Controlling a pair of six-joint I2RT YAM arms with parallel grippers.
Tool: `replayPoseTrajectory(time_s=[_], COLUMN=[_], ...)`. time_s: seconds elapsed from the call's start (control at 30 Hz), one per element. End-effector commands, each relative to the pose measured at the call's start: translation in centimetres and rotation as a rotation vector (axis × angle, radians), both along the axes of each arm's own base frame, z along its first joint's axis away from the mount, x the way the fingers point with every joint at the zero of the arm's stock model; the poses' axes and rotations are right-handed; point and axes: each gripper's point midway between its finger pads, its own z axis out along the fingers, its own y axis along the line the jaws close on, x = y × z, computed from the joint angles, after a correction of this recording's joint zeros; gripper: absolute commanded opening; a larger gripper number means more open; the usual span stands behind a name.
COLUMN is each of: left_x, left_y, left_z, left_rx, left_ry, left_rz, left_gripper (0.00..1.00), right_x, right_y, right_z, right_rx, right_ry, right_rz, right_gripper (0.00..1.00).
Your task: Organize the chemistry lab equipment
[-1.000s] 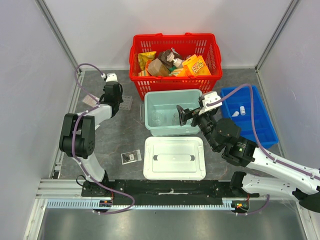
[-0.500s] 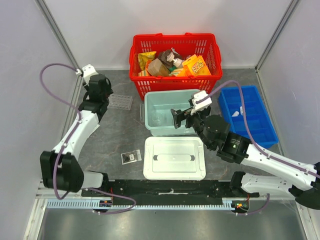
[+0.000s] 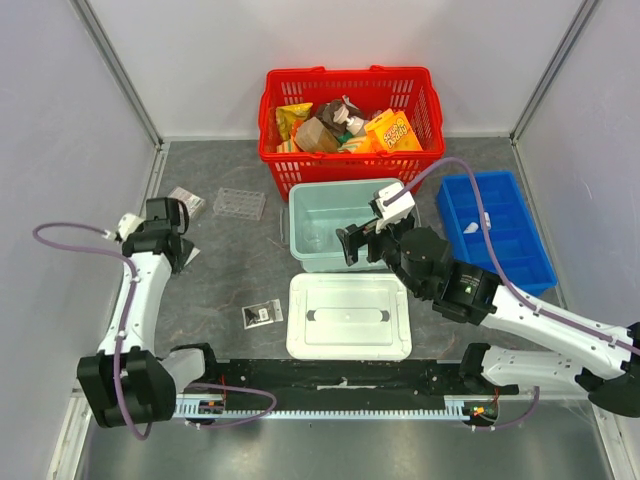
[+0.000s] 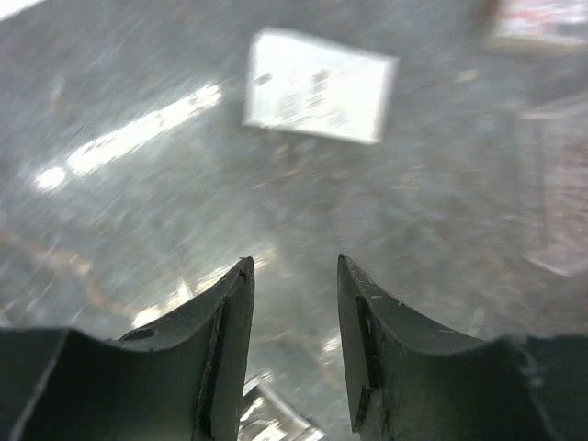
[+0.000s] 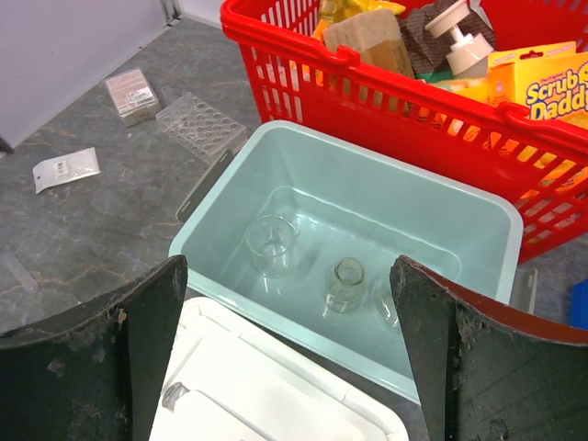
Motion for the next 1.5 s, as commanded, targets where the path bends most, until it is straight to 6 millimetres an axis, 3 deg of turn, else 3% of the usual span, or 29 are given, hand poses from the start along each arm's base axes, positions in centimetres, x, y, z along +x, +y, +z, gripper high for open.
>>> replayPoseTrajectory(time_s=[0.0,0.23,0.33,0.43,0.67,1.03,1.3,1.47], left_x=[-5.9,-8.4,-10.2,-10.6,-10.0,-10.4,-9.8,-9.4], left_y=[-0.6,-3.3,-3.9,-4.2,-4.2,-5.1,-5.4,-5.5], left_z=[-4.5,-8.8,-10.6,-11.8,-11.6,-13.6,-14.0,-13.4], left_rx=[-0.155,-0.299,-0.32,-0.336,-0.344,-0.384,-0.387,-0.374], left_ry=[0.184,0.294,0.378,0.401,0.365,0.432,0.421,0.403], left_rz=[0.217,0.261,0.301,0.312,0.336,0.349,0.295,0.241], left_gripper=[0.47,0.51,0.5,0.5,0.48,0.45,0.3,0.27], right_x=[-0.6,-0.8,-0.7,-0.8,-0.8,-1.0,-1.0,-1.2], right_y=[0.1,0.2,0.2,0.2,-0.2,-0.6,-0.8,-0.4], right_z=[0.3,0.2,0.1,0.2,0.4,0.8,0.7,1.0], right_rx=[-0.001,-0.009,-0.012,-0.01,-0.005,0.009,0.008,0.025], right_ry=[-0.017,-0.036,-0.038,-0.039,-0.047,-0.053,-0.053,-0.046], right_rz=[0.047,0.072,0.07,0.07,0.065,0.062,0.053,0.07], right_gripper=[0.98,0.98,0.98,0.98,0.98,0.98,0.98,0.98])
